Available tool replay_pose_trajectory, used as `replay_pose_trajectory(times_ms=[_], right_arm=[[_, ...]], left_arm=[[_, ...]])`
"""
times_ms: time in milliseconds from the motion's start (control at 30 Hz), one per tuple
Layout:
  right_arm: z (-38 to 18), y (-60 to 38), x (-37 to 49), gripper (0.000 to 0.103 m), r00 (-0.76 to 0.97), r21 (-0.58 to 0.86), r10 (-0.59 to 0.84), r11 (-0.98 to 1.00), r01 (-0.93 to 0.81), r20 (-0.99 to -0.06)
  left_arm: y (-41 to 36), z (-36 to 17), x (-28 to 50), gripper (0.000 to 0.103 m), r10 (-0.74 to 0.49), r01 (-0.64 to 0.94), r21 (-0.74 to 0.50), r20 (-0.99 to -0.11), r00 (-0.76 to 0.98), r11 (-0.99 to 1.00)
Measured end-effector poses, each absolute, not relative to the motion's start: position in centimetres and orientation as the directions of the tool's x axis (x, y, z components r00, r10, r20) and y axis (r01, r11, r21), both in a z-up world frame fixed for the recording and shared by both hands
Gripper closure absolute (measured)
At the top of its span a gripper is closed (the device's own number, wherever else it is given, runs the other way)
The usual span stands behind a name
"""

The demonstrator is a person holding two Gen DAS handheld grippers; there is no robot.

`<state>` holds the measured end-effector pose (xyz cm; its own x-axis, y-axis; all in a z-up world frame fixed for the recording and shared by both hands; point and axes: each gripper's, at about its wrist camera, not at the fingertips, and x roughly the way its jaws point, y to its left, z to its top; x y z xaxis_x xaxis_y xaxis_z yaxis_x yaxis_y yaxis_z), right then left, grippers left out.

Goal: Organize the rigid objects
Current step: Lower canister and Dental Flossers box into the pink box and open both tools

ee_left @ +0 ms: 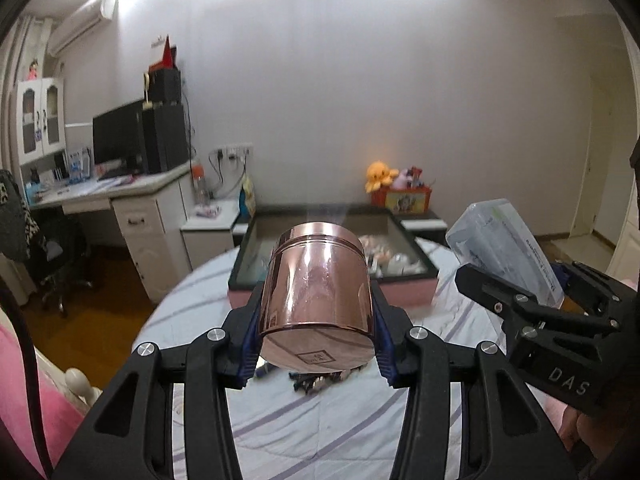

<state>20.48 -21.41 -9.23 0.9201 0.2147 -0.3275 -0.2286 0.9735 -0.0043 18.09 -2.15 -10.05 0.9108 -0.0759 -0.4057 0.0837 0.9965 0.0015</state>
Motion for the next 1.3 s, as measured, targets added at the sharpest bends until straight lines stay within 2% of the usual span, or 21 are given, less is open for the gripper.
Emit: replay_pose_trajectory(times_ms=[333, 600, 767, 1033, 1133, 1300], right_arm=[[-7.3, -20.4, 20.1, 0.04, 0.934, -0.023, 0.226, 0.97, -0.241, -0.276], [-7.0, -20.2, 23.8, 0.04, 0.927, -0.029, 0.233, 0.967, -0.253, -0.292], [-7.5, -19.9, 29.4, 0.04, 0.908, -0.038, 0.22, 0.968, -0.25, -0.357], [-10.8, -20.2, 39.5, 0.04, 0.833, 0.005, 0.218, 0.968, -0.251, -0.508], [-12.3, -20.0, 42.0, 0.04, 0.805, -0.007, 0.204, 0.968, -0.251, -0.557], [-13.4, -19.8, 43.6, 0.04, 0.788, -0.011, 0.196, 0.969, -0.248, -0.583]], left_arm=[[-2.1, -8.4, 19.0, 0.056, -0.07, 0.085, 0.028, -0.358, 0.931, 0.996], [-1.4, -8.3, 24.2, 0.056, -0.093, 0.114, 0.034, -0.384, 0.919, 0.993], [-0.7, -9.9, 31.4, 0.056, -0.155, 0.173, -0.008, -0.484, 0.861, 0.985], [0.2, -15.2, 41.3, 0.056, -0.148, 0.172, -0.027, -0.652, 0.743, 0.985], [0.3, -16.8, 43.1, 0.056, -0.119, 0.155, -0.008, -0.68, 0.723, 0.988], [0.3, -18.3, 44.0, 0.055, -0.106, 0.14, -0.01, -0.713, 0.693, 0.99]])
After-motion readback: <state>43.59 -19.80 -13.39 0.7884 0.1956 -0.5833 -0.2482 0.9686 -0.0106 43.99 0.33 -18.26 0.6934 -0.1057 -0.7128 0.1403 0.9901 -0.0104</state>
